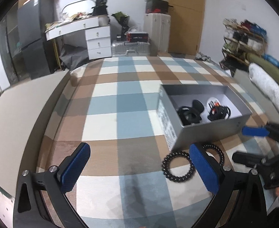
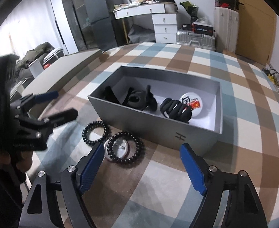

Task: Organize jewelry
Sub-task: 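Open the right tool and withdraw both tools from the box, then move both tools toward the black coil hair ties beside the box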

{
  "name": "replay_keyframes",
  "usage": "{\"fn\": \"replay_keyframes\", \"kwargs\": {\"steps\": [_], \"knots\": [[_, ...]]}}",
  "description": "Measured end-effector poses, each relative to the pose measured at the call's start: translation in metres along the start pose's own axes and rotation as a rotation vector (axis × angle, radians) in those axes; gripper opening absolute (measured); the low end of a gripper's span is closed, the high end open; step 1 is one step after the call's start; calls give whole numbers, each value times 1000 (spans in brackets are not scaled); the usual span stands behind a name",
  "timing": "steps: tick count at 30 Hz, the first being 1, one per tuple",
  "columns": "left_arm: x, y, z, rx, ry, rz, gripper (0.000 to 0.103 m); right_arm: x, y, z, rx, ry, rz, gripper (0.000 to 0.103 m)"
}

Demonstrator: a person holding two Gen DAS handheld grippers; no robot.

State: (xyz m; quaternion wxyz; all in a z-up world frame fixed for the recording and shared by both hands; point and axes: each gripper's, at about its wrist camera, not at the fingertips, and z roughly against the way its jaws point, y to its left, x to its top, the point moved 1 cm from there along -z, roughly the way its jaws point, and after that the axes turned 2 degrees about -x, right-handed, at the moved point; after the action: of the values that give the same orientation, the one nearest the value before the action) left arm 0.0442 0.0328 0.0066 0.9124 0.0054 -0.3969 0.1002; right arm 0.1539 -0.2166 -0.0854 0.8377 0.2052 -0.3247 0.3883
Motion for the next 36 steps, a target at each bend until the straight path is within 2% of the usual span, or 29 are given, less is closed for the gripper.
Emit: {"fn": "replay_keyframes", "kwargs": {"steps": [3,10,19,32,33,36], "knots": [[1,11,3,-15,-13,54,102,-2,1,-6,2,18,-3,78],[2,21,2,-25,-8,110,102,-4,0,-8,13,34,1,77],[1,17,-2,-27,14,87,102,-8,12,-16,38,58,24,74],[-4,4,-8,-41,58,32,102,-12,26,-31,22,67,33,71],[-5,4,-9,-39,60,31,102,-12,26,-32,22,62,27,69],[-6,2,-10,-41,67,29,102,-11,28,-33,-9,50,33,54]]}}
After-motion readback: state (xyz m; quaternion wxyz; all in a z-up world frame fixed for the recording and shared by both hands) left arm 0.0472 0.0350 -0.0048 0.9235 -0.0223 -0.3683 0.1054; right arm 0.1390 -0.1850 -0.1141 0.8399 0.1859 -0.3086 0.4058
